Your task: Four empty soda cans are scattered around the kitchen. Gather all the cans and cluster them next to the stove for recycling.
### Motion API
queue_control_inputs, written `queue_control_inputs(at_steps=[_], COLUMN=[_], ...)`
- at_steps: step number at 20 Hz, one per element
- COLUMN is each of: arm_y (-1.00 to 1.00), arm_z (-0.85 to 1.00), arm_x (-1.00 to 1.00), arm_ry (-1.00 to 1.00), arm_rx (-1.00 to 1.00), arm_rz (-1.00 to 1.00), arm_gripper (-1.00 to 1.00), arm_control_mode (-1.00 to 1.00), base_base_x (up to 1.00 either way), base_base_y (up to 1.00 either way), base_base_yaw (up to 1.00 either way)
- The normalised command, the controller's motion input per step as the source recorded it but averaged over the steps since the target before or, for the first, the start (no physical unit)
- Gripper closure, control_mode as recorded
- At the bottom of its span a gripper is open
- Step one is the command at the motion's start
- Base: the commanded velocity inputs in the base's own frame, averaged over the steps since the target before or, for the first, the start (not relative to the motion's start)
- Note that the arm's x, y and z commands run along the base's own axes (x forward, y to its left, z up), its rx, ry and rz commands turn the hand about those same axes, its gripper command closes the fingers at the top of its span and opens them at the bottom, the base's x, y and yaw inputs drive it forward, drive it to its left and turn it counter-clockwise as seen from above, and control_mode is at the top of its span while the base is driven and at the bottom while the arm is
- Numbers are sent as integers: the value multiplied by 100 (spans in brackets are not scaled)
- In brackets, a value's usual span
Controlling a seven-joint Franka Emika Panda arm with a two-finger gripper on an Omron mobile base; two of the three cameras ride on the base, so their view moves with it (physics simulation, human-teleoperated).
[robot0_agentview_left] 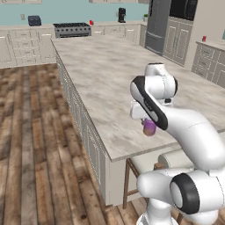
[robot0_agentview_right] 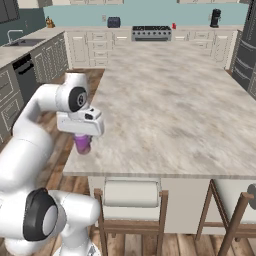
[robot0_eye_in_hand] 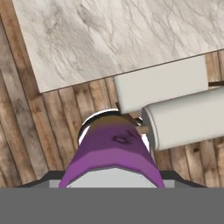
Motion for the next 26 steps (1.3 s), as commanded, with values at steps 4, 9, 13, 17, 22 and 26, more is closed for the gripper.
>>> queue_control_inputs(at_steps=[4,9,13,17,22,26], arm_y=[-1,-1,0,0,0,0], arm_z=[3,6,10,12,0,0], arm_x=[-52,-46,-39,-37,0,0], arm_ry=[-2,-1,0,0,0,0], arm_rx=[0,0,0,0,0,0], arm_rz=[0,0,0,0,0,0], arm_gripper=[100,100,100,100,100,100], arm_control_mode=[-100,-100,-100,-100,100,100], base_base_x=[0,0,0,0,-42,-54], base_base_y=[0,0,0,0,-13,-28], base_base_yaw=[0,0,0,0,-2,-2])
